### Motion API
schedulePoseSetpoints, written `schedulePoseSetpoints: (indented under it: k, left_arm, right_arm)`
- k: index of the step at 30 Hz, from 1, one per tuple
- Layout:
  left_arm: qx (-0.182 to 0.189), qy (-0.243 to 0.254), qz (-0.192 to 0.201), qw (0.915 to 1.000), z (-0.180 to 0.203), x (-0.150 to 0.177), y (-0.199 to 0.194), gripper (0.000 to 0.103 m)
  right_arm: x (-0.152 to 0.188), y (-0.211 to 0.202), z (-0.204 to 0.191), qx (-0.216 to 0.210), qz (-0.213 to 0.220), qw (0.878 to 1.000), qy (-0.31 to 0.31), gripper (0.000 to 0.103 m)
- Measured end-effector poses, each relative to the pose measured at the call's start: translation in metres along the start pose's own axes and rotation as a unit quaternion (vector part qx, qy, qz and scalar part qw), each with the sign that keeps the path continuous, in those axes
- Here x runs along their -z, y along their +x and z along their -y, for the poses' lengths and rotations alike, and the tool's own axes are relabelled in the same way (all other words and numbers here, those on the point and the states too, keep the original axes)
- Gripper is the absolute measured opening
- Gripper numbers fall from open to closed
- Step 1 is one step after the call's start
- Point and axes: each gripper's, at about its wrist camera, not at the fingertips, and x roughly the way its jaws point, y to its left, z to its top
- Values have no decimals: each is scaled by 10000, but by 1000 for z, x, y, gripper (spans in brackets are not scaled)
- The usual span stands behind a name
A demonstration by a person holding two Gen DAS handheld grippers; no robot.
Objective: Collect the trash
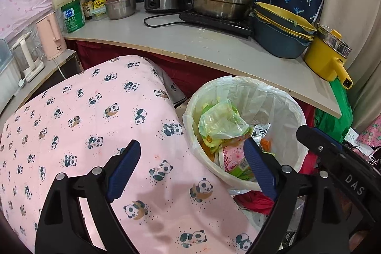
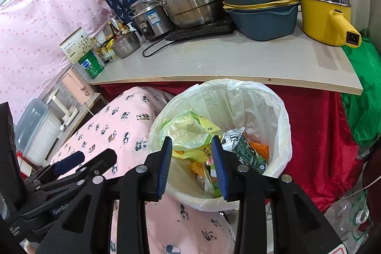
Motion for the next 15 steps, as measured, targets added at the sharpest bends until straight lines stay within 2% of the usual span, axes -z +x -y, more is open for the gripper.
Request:
schedulePoseSetpoints:
  k: [4,8,13,15]
  left_arm:
    - [-110,55,7,9999,3,5,-6,84]
    - [-196,84,-6,9998,4,11,-11,91]
    - [-284,85,-49,9995,4,18,-15,92]
    - [-340,87,-35,9994,3,19,-17,93]
  right_arm:
    - [5,-11,-3,133,-30,9998,-171,46]
    - [10,-22,-5,245,-49,9992,-319,53]
    - [18,-33,-9,487,14,9974,-528,72]
    - [20,-37,-11,624,38,9962,-614,76]
